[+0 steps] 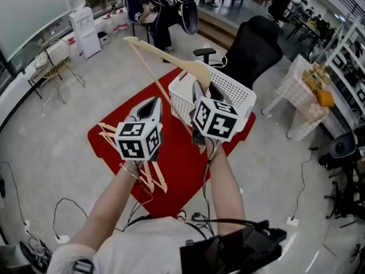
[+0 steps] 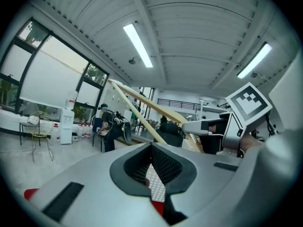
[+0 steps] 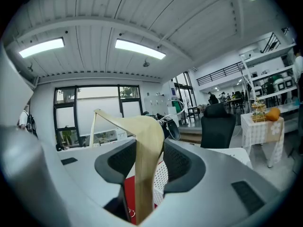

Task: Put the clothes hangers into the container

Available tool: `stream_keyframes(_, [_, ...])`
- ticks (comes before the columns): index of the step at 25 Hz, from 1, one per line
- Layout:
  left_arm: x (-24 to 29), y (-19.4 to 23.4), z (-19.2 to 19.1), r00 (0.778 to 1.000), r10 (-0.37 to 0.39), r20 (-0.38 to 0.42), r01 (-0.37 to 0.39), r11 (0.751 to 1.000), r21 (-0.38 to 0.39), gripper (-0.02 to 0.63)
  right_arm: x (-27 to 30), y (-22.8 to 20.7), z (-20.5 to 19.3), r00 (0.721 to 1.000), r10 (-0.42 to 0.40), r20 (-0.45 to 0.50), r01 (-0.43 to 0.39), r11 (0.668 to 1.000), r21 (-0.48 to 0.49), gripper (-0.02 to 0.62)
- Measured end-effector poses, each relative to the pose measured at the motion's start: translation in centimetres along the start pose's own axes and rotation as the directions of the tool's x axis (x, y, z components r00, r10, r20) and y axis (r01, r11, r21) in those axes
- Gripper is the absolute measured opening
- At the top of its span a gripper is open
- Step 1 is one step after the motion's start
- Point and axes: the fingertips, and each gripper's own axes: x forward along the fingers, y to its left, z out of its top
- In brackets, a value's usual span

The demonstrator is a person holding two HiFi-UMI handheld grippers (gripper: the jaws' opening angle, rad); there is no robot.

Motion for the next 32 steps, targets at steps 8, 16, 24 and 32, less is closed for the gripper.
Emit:
stream_keyframes(8, [2.7, -3.5, 1.9, 0.999, -0.045, 0.025, 0.044, 0.999, 0.025, 0.002, -0.4, -5.2, 5.5, 0.996, -0.057, 0.066, 0.056, 0.998, 0.016, 0.186])
stream_keyframes(16, [7.1, -4.5, 1.1, 0.999, -0.049, -0.004, 0.049, 0.998, 0.025, 0.002, 2.1, -10.9, 7.7, 0.992, -0.092, 0.082, 0.089, 0.996, 0.031, 0.186])
stream_keyframes(24, [12.7, -5.5, -0.9, 0.996, -0.082, -0.043, 0.083, 0.997, 0.008, 0.002, 6.6, -15.0, 6.2, 0.994, -0.093, 0.062, 0.091, 0.995, 0.028, 0.186])
stream_keyframes(32, [17.4, -7.0, -3.2, 0.987, -0.126, -0.099, 0.125, 0.992, -0.011, 0.002, 10.4, -18.8, 3.0, 0.995, -0.096, 0.014, 0.095, 0.994, 0.056, 0.186])
